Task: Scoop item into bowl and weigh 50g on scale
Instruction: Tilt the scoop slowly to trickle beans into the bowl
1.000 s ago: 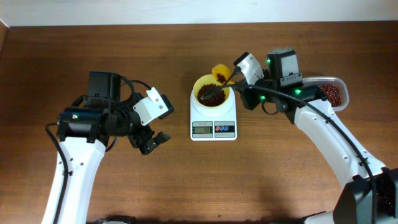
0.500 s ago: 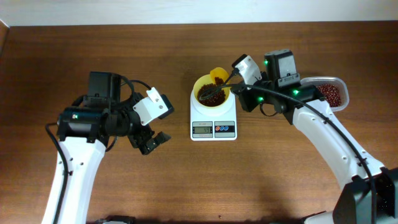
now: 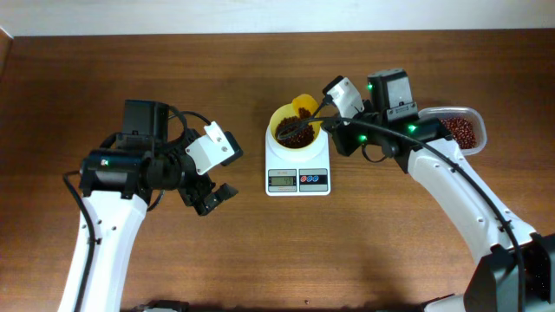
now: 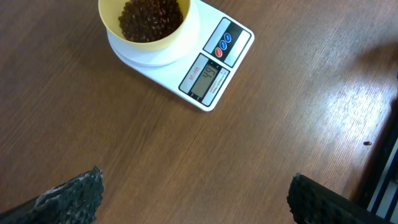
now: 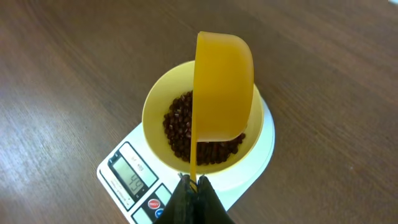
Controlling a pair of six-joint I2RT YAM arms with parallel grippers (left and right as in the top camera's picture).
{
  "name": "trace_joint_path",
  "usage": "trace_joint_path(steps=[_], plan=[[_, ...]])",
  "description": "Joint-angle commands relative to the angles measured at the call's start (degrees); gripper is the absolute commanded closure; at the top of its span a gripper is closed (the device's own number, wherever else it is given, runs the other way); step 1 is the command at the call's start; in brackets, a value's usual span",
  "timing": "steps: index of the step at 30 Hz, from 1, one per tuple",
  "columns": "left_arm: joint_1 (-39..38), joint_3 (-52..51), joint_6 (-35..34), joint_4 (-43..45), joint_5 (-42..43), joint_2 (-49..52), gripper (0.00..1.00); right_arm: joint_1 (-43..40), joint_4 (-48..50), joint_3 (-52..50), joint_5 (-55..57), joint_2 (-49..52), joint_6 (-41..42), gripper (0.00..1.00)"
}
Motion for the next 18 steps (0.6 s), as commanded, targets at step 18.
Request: trace_joint_path(steps=[18], plan=[[0.11,0.50,1.07,0.09,0.98,0.20,0.01,0.42,-0.72,1.84,0.96,-0.17,0.63,0.96]])
